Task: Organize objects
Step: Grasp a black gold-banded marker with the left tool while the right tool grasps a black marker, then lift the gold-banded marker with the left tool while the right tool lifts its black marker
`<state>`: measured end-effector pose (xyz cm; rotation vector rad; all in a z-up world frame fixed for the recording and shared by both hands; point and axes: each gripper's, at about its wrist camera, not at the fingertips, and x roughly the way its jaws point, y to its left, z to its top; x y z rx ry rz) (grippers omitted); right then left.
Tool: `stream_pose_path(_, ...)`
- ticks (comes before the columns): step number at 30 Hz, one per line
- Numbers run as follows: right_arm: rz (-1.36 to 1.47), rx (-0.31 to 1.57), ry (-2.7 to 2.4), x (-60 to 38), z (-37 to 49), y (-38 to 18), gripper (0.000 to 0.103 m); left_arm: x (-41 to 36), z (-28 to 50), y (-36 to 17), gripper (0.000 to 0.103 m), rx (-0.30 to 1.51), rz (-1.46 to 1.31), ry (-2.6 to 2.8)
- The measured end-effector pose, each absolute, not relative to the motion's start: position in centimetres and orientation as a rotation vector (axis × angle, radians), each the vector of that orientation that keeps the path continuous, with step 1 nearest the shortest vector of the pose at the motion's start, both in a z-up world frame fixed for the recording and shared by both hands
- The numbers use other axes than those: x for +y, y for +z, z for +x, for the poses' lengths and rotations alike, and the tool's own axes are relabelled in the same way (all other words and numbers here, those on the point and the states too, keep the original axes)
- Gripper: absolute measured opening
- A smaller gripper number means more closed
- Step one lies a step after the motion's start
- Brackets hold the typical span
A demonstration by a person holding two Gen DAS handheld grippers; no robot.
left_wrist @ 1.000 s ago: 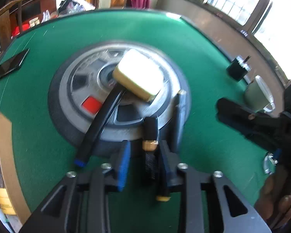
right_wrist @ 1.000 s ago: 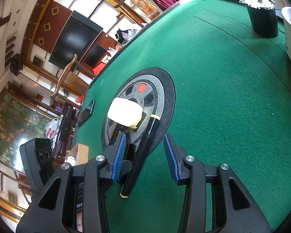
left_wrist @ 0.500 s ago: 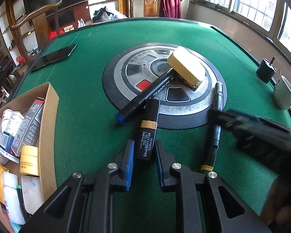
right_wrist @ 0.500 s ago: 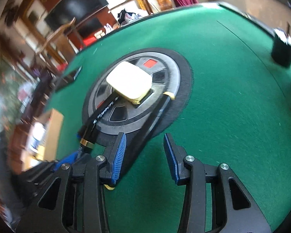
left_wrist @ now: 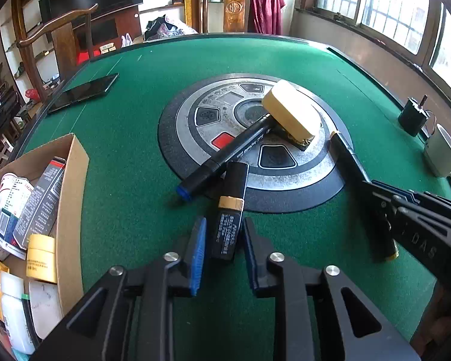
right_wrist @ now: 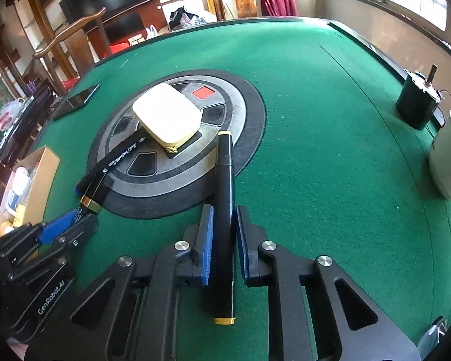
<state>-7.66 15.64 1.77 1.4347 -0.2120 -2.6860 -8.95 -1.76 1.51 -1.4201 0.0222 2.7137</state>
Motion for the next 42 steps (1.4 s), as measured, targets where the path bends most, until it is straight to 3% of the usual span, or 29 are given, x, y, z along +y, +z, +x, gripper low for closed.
stream_pose_path(3,1.423,-0.164,-2.701,15.1,-7.7,1.8,0.014,-1.4,-9.2,1.4,0.041,0.046,-1.417,2.721)
stream_pose_path(5,1.412,-0.177,-2.703,15.2,-7.6,1.7,0.014,-1.6,-9.2,1.4,0.043,0.035,-1.416,2.733)
stream_pose_path(7,1.412,-0.17,-2.705,15.1,-7.5,1.7,0.014,-1.7,-9.1,1.4,0.039,0.024,-1.405,2.73)
stream_pose_path(8,1.414,-0.159,-2.708,15.0,-7.5,1.7,0.014,-1.8,-9.1,1.4,0.023,0.018,-1.4,2.729)
stream_pose_path(9,1.416,-0.143,-2.712,14.8,-7.5,1.8,0.014,-1.9,-9.1,1.5,0.016,0.001,-1.396,2.719)
stream_pose_path(15,1.386,-0.221,-2.695,15.2,-7.3,2.0,0.014,-2.8,-8.5,1.7,0.016,-0.108,-1.378,2.69)
stream_pose_path(26,1.259,-0.315,-2.651,14.8,-6.5,3.7,0.014,-2.0,-7.0,3.4,0.016,-0.114,-1.267,2.683)
stream_pose_path(42,1.302,-0.264,-2.57,12.7,-6.4,2.8,0.014,-1.8,-8.0,2.0,0.017,-0.108,-1.361,2.653)
